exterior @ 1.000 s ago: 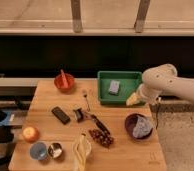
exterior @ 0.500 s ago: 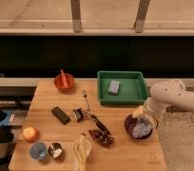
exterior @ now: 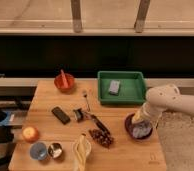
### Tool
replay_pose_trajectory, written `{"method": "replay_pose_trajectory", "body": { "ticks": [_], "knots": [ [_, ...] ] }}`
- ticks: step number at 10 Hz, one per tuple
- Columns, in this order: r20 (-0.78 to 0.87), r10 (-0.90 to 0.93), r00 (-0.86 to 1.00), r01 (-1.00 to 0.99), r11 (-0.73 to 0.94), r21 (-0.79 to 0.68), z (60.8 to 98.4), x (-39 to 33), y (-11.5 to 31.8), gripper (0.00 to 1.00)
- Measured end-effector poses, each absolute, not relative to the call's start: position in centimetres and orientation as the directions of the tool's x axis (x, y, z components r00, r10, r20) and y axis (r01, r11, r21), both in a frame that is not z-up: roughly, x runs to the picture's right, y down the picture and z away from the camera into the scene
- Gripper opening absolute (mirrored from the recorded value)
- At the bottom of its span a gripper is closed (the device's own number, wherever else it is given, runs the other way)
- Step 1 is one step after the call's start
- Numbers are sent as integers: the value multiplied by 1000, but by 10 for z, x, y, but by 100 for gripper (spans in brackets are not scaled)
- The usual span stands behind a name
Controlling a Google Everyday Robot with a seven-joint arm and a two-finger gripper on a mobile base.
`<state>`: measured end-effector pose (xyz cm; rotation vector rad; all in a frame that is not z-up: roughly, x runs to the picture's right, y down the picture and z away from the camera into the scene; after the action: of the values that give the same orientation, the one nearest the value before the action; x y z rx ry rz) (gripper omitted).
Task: Place towel in plastic cup
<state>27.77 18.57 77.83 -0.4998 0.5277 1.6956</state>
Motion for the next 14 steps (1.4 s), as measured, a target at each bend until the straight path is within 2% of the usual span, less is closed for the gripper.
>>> {"method": "replay_pose_trajectory", "body": {
  "ticks": [5,6,9,14],
  "knots": [
    [-600,782,-169,-985,-160,69,781,273,191,4],
    [-596,786,-167,-985,-160,66,781,273,190,0],
    [-541,829,-139,-990,-131,54,768,267,163,0],
    [-378,926,13,-999,0,-34,730,225,67,0]
  ]
}}
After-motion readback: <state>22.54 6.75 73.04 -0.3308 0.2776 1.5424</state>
